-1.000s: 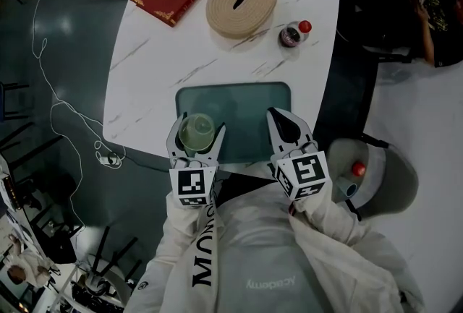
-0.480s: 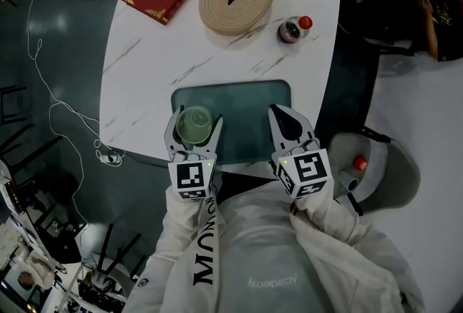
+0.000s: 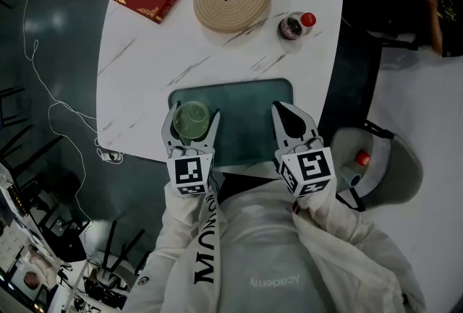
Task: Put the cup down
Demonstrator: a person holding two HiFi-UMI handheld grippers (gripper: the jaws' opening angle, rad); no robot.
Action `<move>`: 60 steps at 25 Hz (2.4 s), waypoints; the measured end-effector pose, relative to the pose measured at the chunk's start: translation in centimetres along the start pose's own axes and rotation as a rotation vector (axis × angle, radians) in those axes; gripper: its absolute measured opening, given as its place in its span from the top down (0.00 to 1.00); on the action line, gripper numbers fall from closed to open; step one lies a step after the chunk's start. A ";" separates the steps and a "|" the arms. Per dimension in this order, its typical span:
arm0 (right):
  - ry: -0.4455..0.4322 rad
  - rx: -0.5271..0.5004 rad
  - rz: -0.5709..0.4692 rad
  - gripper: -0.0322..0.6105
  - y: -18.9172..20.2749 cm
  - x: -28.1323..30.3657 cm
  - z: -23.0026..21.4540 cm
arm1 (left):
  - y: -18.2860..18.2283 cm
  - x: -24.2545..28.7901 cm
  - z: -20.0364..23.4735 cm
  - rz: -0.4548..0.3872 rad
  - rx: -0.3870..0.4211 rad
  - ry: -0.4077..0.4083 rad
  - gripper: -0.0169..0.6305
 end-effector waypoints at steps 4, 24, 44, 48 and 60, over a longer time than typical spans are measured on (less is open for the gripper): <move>0.006 0.006 0.010 0.94 0.3 0.5 -0.4 | 0.1 0.8 0.3 0.005 0.001 0.002 0.37; 0.021 0.023 0.046 0.94 1.0 2.0 -0.4 | 1.1 3.3 1.9 0.040 -0.001 0.017 0.37; 0.029 0.044 0.053 0.94 1.3 2.2 -1.2 | 1.4 4.1 2.0 0.036 0.002 0.002 0.37; 0.028 0.048 0.056 0.94 1.4 2.2 -1.3 | 1.4 4.1 2.0 0.035 -0.003 -0.003 0.36; 0.022 0.052 0.058 0.94 1.7 2.0 -1.2 | 1.4 4.1 2.0 0.055 -0.006 -0.010 0.36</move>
Point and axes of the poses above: the fingertips, and each gripper's own axes: x forward along the fingers, z to its left, y out of its underside, the point moved 9 cm from there along -x, backward along the fingers, and after that the axes turned 3 degrees about z, right-handed, at the moved point
